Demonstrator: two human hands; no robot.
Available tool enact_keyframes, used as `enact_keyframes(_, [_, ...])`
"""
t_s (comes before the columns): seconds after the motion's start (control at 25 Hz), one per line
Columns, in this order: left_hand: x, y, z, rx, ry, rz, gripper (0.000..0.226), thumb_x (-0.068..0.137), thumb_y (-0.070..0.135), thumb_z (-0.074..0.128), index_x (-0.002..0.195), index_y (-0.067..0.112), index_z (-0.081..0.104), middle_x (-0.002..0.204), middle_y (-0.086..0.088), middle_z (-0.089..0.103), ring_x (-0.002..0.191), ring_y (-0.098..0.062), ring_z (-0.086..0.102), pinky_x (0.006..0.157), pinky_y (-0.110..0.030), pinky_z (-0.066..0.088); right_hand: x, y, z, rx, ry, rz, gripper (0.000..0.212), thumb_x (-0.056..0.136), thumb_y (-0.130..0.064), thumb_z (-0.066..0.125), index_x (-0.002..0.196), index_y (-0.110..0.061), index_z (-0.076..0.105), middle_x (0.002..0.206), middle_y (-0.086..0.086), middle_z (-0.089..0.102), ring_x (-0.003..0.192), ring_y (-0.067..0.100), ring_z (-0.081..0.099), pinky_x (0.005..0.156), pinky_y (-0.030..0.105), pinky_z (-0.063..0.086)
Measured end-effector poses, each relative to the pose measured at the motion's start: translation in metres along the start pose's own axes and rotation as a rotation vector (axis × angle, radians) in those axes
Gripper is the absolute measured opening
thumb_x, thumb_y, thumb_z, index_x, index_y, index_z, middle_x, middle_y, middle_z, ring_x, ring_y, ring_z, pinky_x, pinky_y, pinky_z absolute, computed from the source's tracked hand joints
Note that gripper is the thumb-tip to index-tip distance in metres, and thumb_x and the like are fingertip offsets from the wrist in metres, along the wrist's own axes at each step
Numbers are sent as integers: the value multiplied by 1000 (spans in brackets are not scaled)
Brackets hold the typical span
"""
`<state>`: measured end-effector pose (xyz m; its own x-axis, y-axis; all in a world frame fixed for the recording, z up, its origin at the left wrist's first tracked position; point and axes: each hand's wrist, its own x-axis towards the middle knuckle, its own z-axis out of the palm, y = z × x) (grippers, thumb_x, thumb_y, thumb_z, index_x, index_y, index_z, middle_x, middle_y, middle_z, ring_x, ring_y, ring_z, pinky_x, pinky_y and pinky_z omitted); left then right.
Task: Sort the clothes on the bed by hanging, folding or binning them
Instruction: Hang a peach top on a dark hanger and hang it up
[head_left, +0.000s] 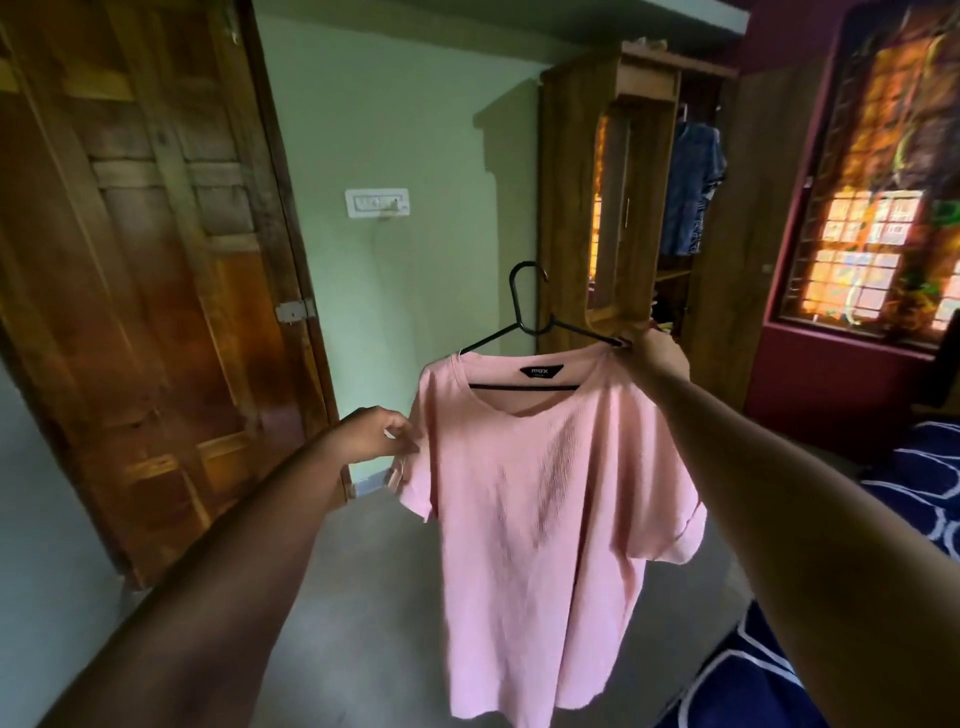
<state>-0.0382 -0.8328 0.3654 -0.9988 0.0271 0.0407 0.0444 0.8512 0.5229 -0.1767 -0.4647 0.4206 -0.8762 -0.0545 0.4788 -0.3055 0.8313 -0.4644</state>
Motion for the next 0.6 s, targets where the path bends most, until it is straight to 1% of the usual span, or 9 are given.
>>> enact_keyframes(0.08, [30,-11,-3,16,10,3,26,82,24,76,79,49,68,82,27,69,93,-11,65,91,-33,50,29,-3,16,-14,-7,-21,22,98,-28,47,109,-19,64,106,8,67,93,28,64,73,34,50])
enact_keyframes(0.16, [57,-26,-5,29,2,4,31,83,24,74,78,54,67,85,28,68,95,-10,65,90,-30,50,53,-4,36,-12,-37,-30,19,97,-26,50,107,-19,65,104,6,67,89,26,65,73,34,52])
enact_keyframes(0.24, [78,-39,-5,48,-11,4,27,83,27,75,83,52,64,84,26,69,95,-8,65,91,-29,51,71,-4,56,-12,-56,-36,18,96,-24,51,107,-19,65,104,7,68,86,24,64,71,33,53])
enact_keyframes(0.32, [103,-55,-6,56,-13,19,23,82,30,75,89,48,63,92,21,69,96,-8,64,91,-30,50,90,-7,78,-26,-57,-51,20,97,-22,50,109,-19,65,104,7,68,80,20,59,65,30,47])
enact_keyframes(0.4, [133,-72,-12,56,-11,19,18,82,31,74,95,42,66,94,18,68,93,-6,63,87,-27,49,109,-10,101,-37,-60,-29,21,97,-23,50,112,-18,64,104,8,67,78,19,56,64,28,41])
enact_keyframes(0.52, [188,-99,-25,73,-12,51,18,84,31,73,101,36,68,90,23,65,88,3,59,79,-19,44,143,-11,135,-64,-38,41,24,97,-27,50,112,-16,65,105,9,68,85,26,62,65,28,40])
enact_keyframes(0.6, [228,-115,-35,67,-21,87,21,85,30,72,106,31,70,92,22,65,92,-2,61,81,-19,43,166,-9,156,-38,-24,93,23,96,-27,51,113,-17,64,105,8,68,85,23,61,66,28,43])
